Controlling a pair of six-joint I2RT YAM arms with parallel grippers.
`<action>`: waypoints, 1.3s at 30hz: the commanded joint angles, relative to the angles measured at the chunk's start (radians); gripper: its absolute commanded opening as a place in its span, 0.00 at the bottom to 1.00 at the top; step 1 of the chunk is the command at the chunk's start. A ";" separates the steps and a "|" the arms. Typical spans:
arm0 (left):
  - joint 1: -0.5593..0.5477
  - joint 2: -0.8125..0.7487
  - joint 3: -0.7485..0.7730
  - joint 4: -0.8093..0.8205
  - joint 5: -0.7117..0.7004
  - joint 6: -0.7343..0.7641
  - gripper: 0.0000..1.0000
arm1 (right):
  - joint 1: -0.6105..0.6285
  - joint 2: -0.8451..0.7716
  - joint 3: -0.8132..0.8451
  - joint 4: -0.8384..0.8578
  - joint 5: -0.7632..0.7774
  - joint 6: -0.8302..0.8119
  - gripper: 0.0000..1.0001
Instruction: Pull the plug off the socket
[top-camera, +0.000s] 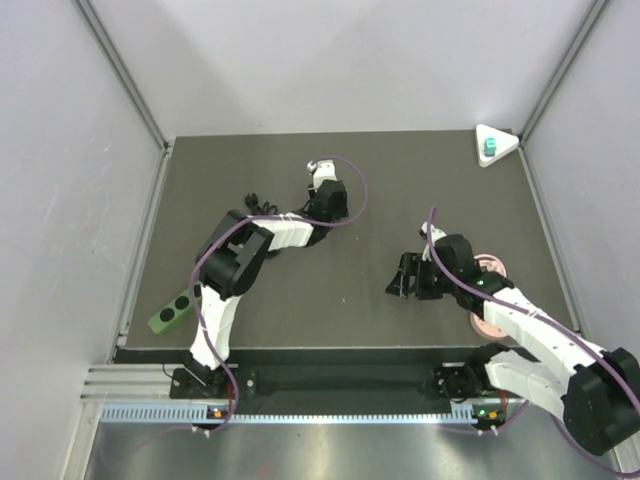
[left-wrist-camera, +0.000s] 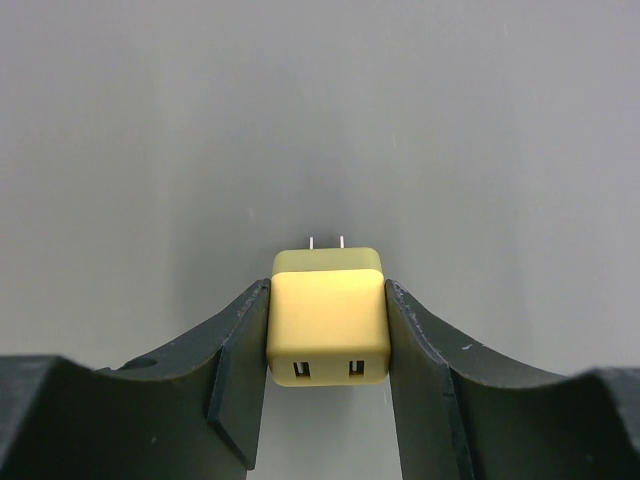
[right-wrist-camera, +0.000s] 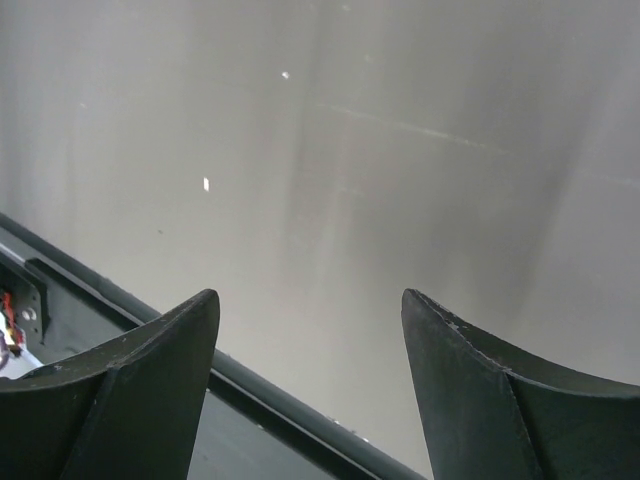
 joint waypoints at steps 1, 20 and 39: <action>0.008 0.051 0.040 0.161 -0.083 0.054 0.00 | -0.031 -0.027 -0.012 -0.030 -0.039 -0.043 0.73; 0.010 -0.159 0.027 -0.034 0.001 0.054 0.78 | -0.109 -0.101 0.000 -0.102 -0.066 -0.037 0.73; 0.010 -1.090 -0.614 -0.464 0.748 -0.145 0.70 | -0.114 0.033 0.005 -0.070 0.132 0.151 0.78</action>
